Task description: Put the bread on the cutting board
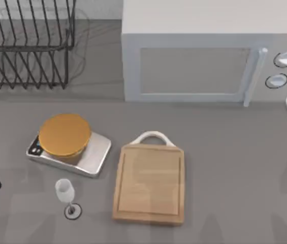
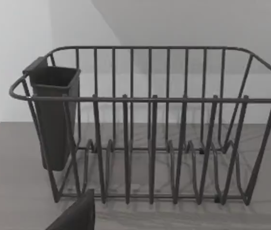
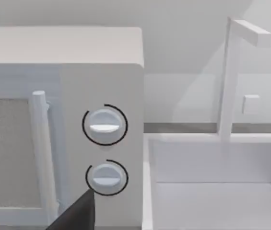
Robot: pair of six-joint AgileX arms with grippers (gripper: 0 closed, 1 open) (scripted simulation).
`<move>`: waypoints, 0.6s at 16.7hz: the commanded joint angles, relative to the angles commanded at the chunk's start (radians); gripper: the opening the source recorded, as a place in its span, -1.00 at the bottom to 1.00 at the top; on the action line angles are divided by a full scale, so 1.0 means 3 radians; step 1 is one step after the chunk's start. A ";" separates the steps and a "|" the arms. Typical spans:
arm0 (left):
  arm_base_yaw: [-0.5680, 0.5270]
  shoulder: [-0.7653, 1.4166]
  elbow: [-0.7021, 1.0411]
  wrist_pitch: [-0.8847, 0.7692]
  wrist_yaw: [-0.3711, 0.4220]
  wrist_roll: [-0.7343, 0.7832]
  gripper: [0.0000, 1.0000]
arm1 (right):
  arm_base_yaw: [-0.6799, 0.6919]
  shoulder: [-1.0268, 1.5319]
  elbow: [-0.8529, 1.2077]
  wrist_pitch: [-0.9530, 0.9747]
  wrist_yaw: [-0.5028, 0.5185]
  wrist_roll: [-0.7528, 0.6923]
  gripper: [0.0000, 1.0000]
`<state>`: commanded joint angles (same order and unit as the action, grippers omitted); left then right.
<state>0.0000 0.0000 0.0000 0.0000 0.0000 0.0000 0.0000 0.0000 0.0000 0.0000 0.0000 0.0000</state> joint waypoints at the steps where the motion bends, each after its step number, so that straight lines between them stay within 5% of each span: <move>1: 0.0000 0.0000 0.0000 0.0000 0.0000 0.0000 1.00 | 0.0000 0.0000 0.0000 0.0000 0.0000 0.0000 1.00; 5: 0.0033 0.0207 0.0204 -0.0140 -0.0005 0.0119 1.00 | 0.0000 0.0000 0.0000 0.0000 0.0000 0.0000 1.00; 10: 0.0152 0.1266 0.1114 -0.0746 -0.0002 0.0637 1.00 | 0.0000 0.0000 0.0000 0.0000 0.0000 0.0000 1.00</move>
<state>0.0456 0.3798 0.3343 -0.2239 -0.0005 0.1911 0.0000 0.0000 0.0000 0.0000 0.0000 0.0000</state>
